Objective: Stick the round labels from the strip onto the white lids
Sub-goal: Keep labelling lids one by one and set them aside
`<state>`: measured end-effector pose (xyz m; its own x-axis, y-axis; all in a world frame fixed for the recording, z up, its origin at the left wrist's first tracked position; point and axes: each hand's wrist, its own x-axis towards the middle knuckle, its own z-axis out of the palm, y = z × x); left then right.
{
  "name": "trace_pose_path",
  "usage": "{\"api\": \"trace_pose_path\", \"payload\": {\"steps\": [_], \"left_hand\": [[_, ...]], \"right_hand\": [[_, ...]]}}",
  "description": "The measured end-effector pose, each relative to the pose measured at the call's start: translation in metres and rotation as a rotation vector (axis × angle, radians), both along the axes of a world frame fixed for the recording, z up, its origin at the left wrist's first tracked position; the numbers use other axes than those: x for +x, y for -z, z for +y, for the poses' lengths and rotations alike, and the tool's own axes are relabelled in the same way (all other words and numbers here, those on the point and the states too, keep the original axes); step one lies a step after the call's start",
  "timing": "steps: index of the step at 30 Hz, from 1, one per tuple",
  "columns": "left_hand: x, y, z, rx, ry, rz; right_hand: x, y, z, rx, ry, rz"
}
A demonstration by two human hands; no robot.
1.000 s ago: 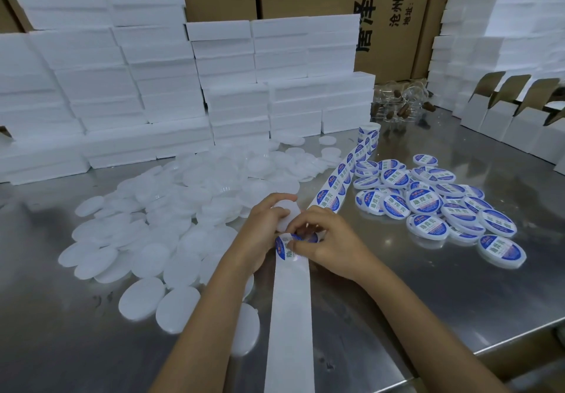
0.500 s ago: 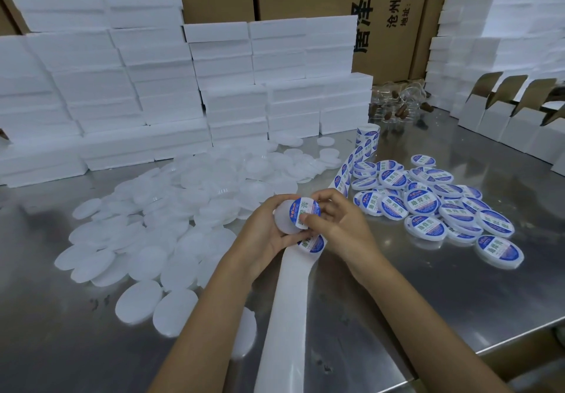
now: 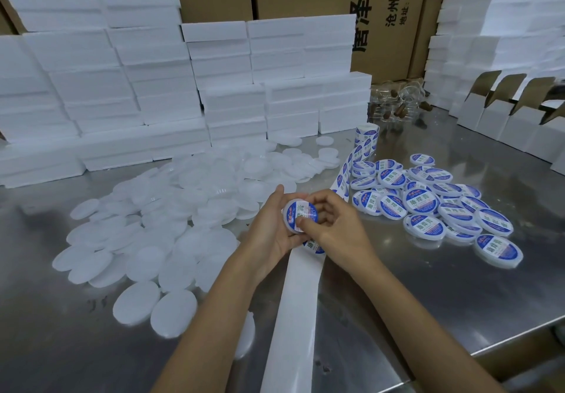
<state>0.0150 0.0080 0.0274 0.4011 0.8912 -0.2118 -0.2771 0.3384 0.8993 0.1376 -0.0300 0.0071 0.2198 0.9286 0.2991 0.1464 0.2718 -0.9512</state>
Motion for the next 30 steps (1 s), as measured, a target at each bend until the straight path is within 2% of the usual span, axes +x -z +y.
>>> {"api": "trace_pose_path", "payload": {"steps": [18,27,30], "left_hand": [[0.011,0.000,-0.007,0.050,0.041,-0.022],[0.014,-0.004,-0.007,-0.004,-0.051,-0.069],[0.012,-0.006,-0.007,-0.043,-0.051,-0.145]], "right_hand": [[0.000,0.011,0.005,0.051,0.152,-0.139],[-0.002,0.012,0.006,0.044,0.239,-0.171],[0.001,0.015,0.007,0.013,0.299,-0.310]]}}
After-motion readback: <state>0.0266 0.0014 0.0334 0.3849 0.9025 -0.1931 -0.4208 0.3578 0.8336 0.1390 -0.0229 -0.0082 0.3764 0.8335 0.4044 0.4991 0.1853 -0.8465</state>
